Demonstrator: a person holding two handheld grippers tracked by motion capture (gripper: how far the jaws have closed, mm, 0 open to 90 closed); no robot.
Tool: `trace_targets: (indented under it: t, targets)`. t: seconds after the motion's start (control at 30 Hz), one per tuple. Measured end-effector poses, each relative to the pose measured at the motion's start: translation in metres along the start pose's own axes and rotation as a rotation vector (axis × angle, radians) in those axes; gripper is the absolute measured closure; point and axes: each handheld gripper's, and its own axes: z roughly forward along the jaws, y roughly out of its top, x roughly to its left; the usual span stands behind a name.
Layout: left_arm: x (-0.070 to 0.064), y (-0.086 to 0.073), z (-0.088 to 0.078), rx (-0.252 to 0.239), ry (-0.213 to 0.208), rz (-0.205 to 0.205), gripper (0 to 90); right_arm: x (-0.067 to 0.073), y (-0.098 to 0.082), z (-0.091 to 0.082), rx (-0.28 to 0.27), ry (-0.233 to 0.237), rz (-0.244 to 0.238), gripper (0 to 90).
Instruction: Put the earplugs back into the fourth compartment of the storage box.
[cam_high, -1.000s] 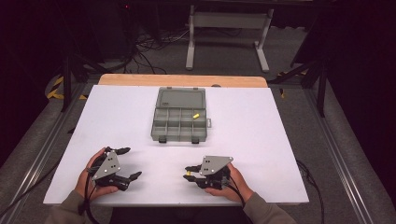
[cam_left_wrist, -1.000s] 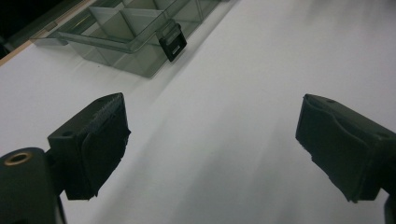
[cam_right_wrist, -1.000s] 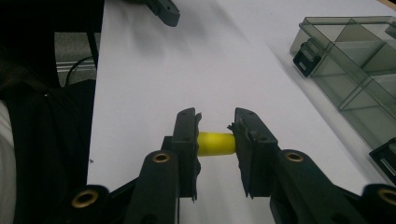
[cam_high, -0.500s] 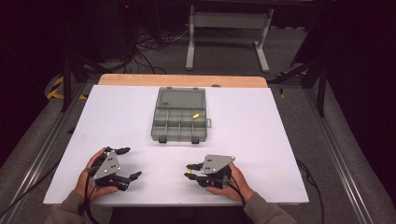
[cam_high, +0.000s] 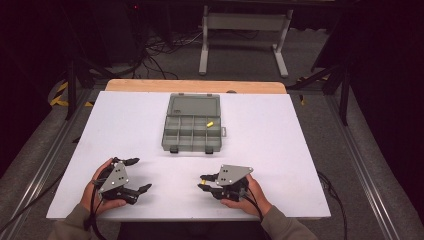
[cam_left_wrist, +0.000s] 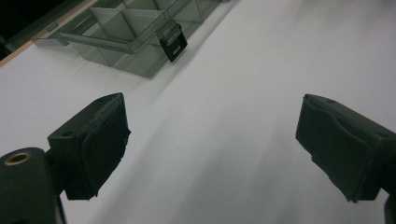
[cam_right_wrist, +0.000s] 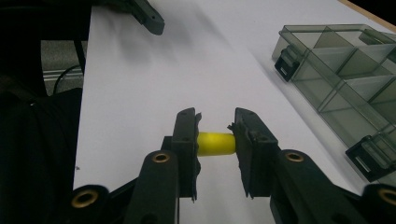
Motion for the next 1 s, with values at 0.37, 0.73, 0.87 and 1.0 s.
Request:
trace_targets:
  t: [0.37, 0.73, 0.87, 1.0]
  targets:
    - [0.0, 0.0, 0.0, 0.0, 0.0, -0.001, 10.2, -0.002, 0.0, -0.002, -0.01, -0.022, 0.008, 71.5]
    - [0.0, 0.0, -0.001, -0.003, -0.001, -0.002, 10.2, -0.008, 0.001, -0.009, -0.035, -0.059, 0.017, 71.6]
    - [0.0, 0.0, 0.0, -0.002, 0.0, -0.002, 10.2, -0.011, 0.001, -0.011, -0.042, -0.077, 0.025, 71.6]
    - [0.0, 0.0, 0.001, -0.002, -0.003, -0.003, 10.2, -0.017, 0.002, -0.013, -0.049, -0.102, 0.026, 71.7]
